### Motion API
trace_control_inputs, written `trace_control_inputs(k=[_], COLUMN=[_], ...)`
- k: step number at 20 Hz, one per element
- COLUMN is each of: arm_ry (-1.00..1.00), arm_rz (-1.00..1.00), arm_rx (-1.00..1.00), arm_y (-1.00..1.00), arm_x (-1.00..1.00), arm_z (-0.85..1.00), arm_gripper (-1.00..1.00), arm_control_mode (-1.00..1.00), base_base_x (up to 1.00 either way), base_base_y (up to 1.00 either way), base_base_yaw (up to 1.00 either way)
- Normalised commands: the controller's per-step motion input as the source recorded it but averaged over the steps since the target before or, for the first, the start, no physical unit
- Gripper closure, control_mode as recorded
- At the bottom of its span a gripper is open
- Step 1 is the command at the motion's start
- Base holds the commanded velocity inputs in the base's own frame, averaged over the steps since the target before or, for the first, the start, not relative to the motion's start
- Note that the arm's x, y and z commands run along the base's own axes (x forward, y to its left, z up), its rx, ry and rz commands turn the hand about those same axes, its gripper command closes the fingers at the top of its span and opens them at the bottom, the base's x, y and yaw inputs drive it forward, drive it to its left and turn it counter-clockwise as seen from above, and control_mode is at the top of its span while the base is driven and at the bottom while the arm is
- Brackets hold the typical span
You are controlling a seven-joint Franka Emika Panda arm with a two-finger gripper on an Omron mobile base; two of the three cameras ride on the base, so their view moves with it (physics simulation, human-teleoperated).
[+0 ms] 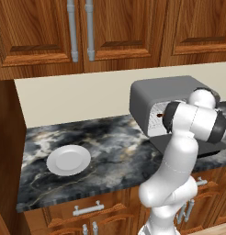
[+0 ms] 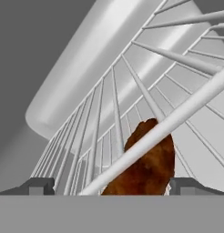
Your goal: Open the toaster oven door. Place the bread on the top rack in the toaster oven and place the chicken drumstick on the bottom rack.
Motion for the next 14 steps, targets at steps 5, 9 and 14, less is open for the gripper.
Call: trace_control_inputs(k=[5, 9, 14], arm_ry=[0.00, 0.00, 0.00], arm_rz=[0.00, 0.00, 0.00], arm_rx=[0.00, 0.00, 0.00], arm_y=[0.00, 0.00, 0.01], arm_x=[0.22, 0.23, 0.20], arm_z=[0.00, -0.10, -0.27], arm_gripper=[-1.00, -1.00, -1.00], arm_control_mode=[-1.00, -1.00, -1.00], base_base_x=[0.00, 0.00, 0.00], base_base_y=[0.00, 0.00, 0.00], base_base_yaw=[0.00, 0.00, 0.00])
